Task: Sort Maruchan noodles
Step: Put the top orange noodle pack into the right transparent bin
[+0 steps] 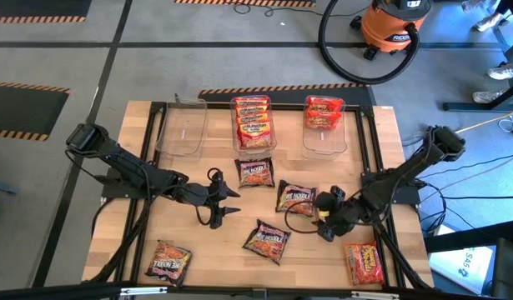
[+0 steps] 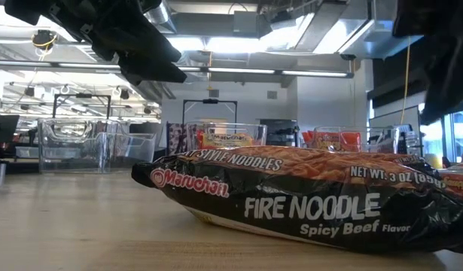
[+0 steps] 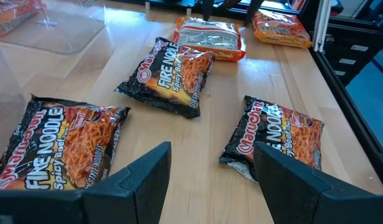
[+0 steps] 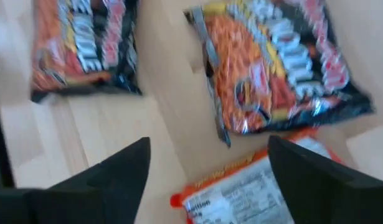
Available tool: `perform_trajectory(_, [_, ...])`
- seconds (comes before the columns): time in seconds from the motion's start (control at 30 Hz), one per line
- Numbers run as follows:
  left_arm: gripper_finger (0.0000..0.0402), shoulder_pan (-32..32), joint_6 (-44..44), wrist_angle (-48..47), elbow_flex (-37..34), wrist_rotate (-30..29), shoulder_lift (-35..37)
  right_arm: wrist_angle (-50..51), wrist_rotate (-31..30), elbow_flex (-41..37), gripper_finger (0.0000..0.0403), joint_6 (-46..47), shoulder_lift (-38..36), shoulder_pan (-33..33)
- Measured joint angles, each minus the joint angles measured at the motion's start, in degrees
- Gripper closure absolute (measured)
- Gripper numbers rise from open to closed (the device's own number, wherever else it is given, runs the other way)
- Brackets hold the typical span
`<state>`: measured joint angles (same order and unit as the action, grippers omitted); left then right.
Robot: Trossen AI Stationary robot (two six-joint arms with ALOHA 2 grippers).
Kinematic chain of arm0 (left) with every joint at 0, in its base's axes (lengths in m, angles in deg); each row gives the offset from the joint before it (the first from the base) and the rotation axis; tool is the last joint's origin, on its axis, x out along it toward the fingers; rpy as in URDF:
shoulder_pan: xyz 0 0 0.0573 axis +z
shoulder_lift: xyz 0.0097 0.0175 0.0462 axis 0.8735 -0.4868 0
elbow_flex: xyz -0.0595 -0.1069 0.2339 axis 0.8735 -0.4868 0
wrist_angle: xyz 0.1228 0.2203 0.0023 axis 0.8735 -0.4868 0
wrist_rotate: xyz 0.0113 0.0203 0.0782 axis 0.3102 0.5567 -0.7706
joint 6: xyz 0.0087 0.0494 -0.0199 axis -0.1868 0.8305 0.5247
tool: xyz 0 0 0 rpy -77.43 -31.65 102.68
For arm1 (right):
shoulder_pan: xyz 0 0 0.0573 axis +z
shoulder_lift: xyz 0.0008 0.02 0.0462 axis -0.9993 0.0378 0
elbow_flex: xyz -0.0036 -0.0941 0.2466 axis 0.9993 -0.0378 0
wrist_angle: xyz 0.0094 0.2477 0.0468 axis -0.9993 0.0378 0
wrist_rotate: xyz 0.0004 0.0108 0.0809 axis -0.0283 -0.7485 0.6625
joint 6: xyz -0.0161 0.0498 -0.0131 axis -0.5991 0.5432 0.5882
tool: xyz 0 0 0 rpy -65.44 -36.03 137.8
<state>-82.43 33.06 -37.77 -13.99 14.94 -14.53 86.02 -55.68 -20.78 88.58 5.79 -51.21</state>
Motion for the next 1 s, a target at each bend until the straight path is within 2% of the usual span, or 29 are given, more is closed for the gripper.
perform_trajectory(0.2, [0.018,0.03,-0.12,0.01,0.02,0.01,0.0,1.36,1.49,-0.49,0.008,0.92,3.72,0.15])
perform_trajectory(0.4, [0.018,0.04,-0.2,0.0,0.02,0.42,0.0,2.21,3.59,2.95,0.0102,-3.03,9.82,0.07])
perform_trajectory(0.57, [0.018,0.04,-0.17,0.0,0.02,1.0,0.0,10.39,2.1,8.56,0.0123,-3.71,14.99,0.09])
perform_trajectory(0.7, [0.018,0.04,-0.17,0.0,0.02,1.06,0.0,16.41,2.1,9.58,0.0131,0.9,18.41,0.11])
perform_trajectory(1.0, [0.018,0.04,-0.15,-0.04,0.02,1.08,0.0,16.43,1.98,9.15,0.0132,11.7,22.66,0.11])
